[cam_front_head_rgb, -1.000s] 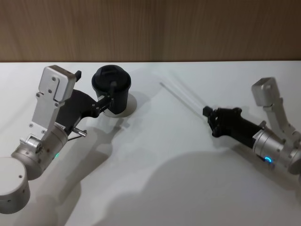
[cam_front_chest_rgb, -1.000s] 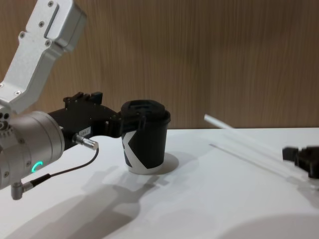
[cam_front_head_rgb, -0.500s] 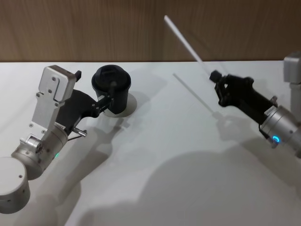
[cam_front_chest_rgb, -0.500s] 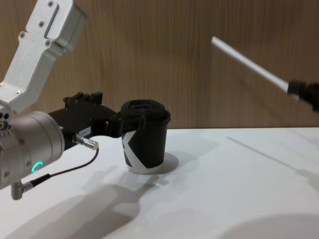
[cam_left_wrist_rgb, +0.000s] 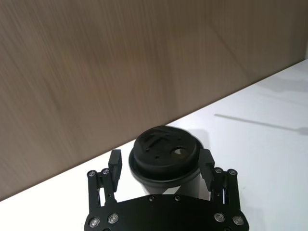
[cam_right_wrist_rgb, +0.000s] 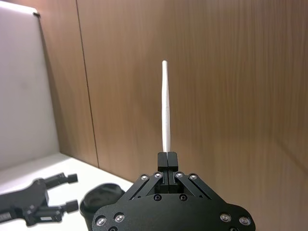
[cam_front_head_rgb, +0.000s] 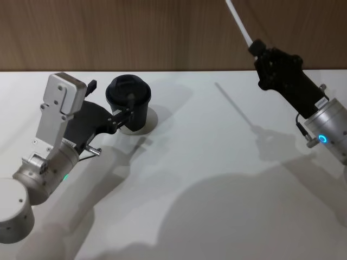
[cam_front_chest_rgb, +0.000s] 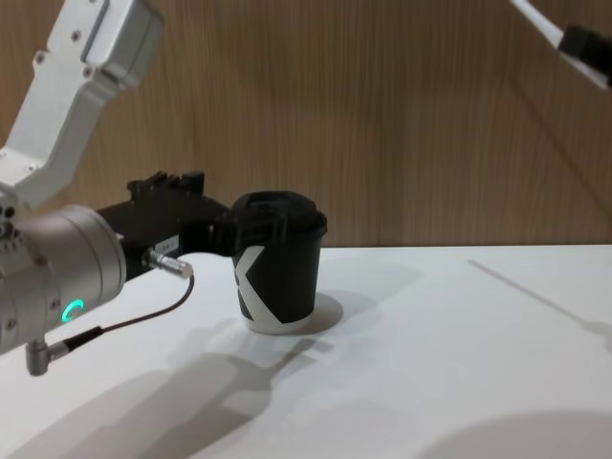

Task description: Pick up the straw with one hand, pass it to the other hand, and insert it into the cup.

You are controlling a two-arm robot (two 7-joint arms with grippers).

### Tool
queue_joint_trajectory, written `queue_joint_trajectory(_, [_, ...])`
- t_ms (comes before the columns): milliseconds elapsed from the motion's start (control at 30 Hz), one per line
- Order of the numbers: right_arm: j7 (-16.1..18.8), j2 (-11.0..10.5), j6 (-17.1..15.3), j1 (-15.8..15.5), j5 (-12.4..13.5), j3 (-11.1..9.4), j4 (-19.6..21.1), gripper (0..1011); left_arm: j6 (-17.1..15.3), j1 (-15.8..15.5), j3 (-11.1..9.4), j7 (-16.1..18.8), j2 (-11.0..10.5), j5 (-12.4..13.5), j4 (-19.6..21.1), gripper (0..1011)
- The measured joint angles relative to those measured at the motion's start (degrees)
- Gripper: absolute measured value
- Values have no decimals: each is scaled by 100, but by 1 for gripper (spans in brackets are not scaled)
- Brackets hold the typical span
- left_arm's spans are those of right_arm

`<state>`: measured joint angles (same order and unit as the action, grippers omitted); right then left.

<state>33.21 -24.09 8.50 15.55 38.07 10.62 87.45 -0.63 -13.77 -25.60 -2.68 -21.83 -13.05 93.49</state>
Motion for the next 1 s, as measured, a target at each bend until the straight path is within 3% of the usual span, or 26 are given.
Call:
queue_joint_trajectory(533, [287,174,280,90,283,141,-43,2,20,-202,139,-922,109,-828,90,1000])
queue_joint_trajectory(1000, [357,113,380,37,322,264,-125,3,-72,-524,264,-1971,348,-1937,-2,1000])
